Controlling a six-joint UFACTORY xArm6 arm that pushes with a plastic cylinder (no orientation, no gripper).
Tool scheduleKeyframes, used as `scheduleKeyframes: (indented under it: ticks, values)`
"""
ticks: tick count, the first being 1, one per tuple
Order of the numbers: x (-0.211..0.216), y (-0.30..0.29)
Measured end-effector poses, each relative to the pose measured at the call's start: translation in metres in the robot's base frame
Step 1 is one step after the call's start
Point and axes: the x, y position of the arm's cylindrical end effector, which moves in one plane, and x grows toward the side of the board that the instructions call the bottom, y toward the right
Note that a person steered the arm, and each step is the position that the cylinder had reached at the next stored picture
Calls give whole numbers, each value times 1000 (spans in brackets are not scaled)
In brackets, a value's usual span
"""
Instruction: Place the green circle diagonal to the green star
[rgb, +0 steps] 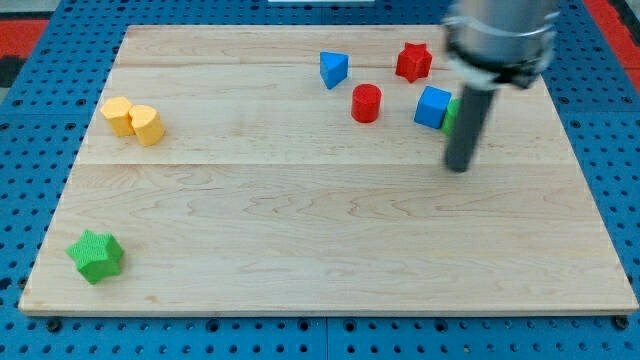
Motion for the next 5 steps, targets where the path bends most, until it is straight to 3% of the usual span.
scheduleKeyframes:
  ticks: [1,2,3,4,5]
  values:
    - [-28,57]
    - [-29,11]
    - [-30,10]
    - [-52,58]
    - [-75,25]
